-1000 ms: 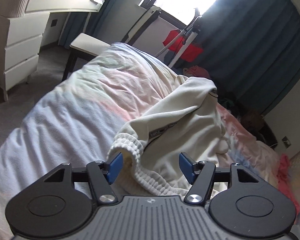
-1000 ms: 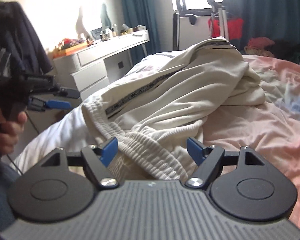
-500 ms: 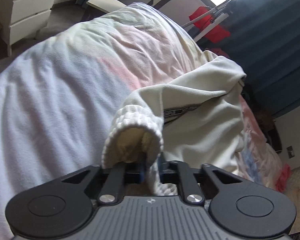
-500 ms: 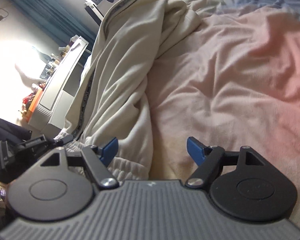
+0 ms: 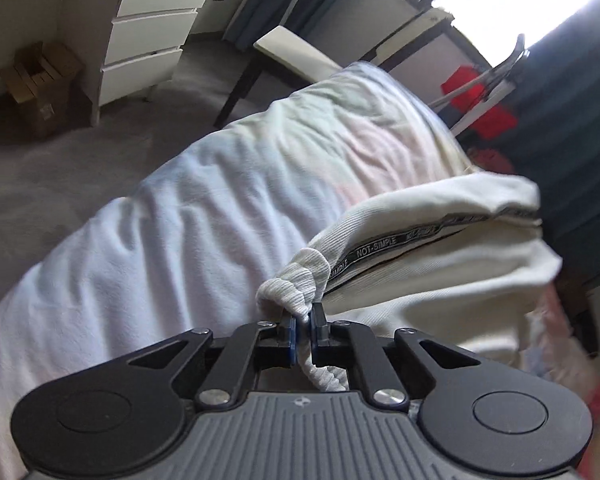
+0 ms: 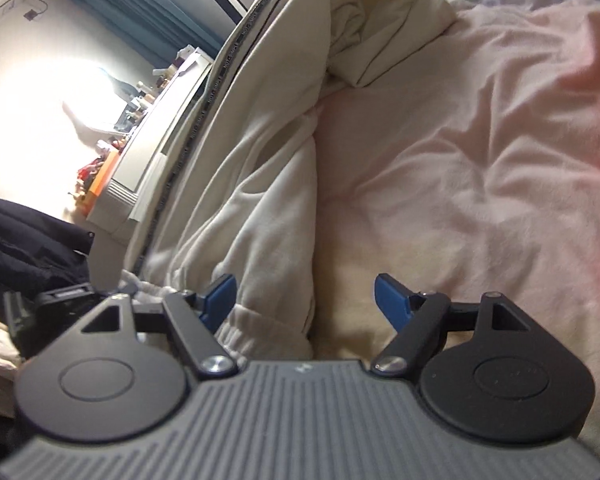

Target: Fold clothes

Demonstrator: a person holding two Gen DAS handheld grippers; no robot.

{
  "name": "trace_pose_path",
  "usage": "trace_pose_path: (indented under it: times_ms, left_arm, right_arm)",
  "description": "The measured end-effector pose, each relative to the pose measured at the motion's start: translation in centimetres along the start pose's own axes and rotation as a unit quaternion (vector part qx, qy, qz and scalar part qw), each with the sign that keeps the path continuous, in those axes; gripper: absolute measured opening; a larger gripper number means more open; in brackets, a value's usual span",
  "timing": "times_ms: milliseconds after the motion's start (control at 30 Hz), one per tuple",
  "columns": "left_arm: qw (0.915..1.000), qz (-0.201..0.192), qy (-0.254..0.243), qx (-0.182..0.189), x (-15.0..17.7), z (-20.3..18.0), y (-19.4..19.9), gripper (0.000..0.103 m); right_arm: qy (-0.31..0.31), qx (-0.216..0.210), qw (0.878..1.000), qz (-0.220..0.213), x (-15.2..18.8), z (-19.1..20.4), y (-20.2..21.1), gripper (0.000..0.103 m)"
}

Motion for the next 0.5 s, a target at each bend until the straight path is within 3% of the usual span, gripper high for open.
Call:
trace_pose_path:
  times_ms: [133, 267, 300, 367, 433, 500]
  left_arm:
    - [0.9996, -0.007, -0.027, -0.004, -0.2, -1.0, 0.0, 0.008]
    - [0.9994, -0.019, -0.023, 0.02, -0.3, -1.1, 1.2, 0.017]
    - [0.9993, -0.025, -0.019, 0.022, -0.3, -0.9, 1.5, 0.021]
    - [0.9987, -0.033, -0.017, 0.034, -0.4, -0.7, 2.0, 0.045]
    - [0.9979, -0.039, -0.022, 0.047, -0.4, -1.0, 2.5, 0.06]
    - [0.9976, -0.044, -0.038, 0.037, -0.6, -1.4, 2.2, 0.065]
  right_arm:
    - [-0.04, -0.054, 0.997, 0.039, 0.4, -0.2, -1.3, 0.078]
    - [-0.054, -0.05, 0.995, 0.071, 1.1, -0.4, -3.0, 0.074]
    - [-0.057, -0.048, 0.994, 0.079, 1.3, -0.4, -3.5, 0.074]
    - [-0.069, -0.057, 0.992, 0.088, 1.5, -0.4, -4.3, 0.073]
    - [-0.072, -0.067, 0.991, 0.089, 1.4, -0.1, -4.9, 0.068]
    - [-0.067, -0.076, 0.991, 0.089, 1.4, 0.4, -5.0, 0.058]
Point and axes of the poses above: each gripper's, at about its wrist camera, not at the fingertips, and y roughly against the way its jaws point, z to its left, x to its underside, the point moved 4 cm from there along -y, roughly the way its jaws point, and after that the axes turned 9 degrees about x, right-handed, at the moved point
